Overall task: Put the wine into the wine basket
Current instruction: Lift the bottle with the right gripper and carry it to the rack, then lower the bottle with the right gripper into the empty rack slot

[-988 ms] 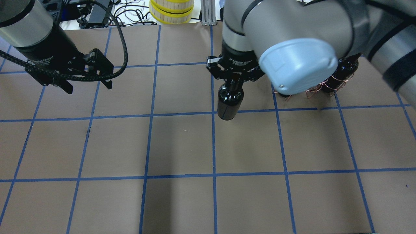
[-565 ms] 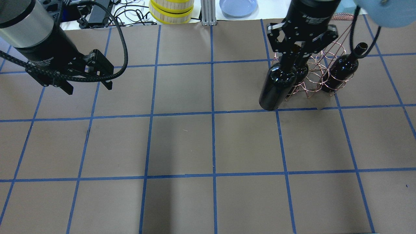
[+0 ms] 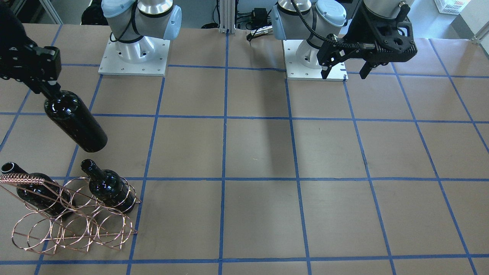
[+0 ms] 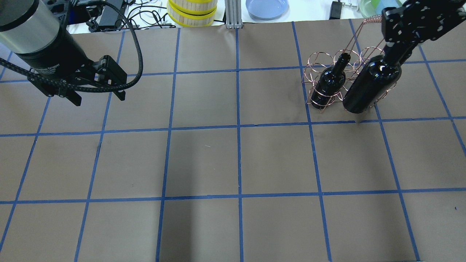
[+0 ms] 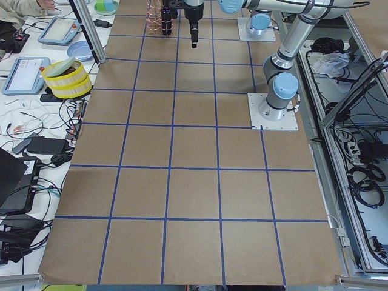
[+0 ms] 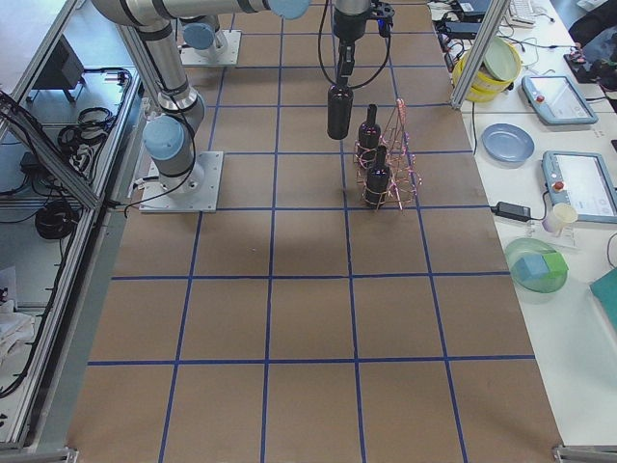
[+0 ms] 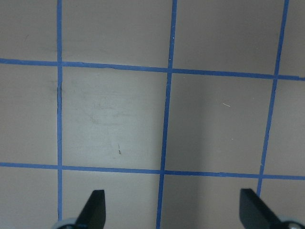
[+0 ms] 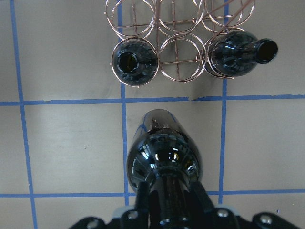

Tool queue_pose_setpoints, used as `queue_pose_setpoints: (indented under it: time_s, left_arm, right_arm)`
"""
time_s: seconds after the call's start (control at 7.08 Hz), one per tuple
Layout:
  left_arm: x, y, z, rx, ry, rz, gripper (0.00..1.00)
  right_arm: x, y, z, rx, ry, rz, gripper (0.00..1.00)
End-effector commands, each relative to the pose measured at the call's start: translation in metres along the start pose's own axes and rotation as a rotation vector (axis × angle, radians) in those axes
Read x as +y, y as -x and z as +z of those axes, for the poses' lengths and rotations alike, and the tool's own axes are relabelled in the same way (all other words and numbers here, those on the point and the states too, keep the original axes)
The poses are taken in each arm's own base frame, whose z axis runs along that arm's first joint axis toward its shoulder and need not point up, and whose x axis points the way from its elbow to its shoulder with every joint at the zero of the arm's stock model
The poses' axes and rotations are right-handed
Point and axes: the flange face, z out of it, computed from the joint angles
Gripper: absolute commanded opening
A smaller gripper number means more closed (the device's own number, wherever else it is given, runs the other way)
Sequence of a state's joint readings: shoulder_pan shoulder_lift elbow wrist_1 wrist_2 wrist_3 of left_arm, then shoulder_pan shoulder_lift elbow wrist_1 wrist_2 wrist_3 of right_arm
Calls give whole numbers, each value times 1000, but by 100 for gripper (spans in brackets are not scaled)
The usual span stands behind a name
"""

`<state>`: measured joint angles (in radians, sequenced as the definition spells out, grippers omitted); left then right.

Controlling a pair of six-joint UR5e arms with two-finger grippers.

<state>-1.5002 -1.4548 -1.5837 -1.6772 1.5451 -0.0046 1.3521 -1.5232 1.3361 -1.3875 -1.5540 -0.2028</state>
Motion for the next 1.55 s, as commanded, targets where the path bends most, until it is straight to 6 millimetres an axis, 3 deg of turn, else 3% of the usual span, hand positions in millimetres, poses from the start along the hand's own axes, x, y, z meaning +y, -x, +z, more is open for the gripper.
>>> queue_pose_setpoints:
  time_s: [0.0,0.14,0.56,1.41]
  left_arm:
    - [0,0,0,0,1,0,100]
    - [0,0,0,-4,0,2,100]
    - [0,1,-1,-7,-3,2,100]
    - [0,1,-2,-7,-6,0,100]
  right_arm:
    - [-36,-23,-3,7,-17,4,1]
    - [-59,-29,10,12,-31,-6,1]
    - [-90,-32,42,13,-37,-18,1]
    - [-97,-32,72,8,-5,-71,2]
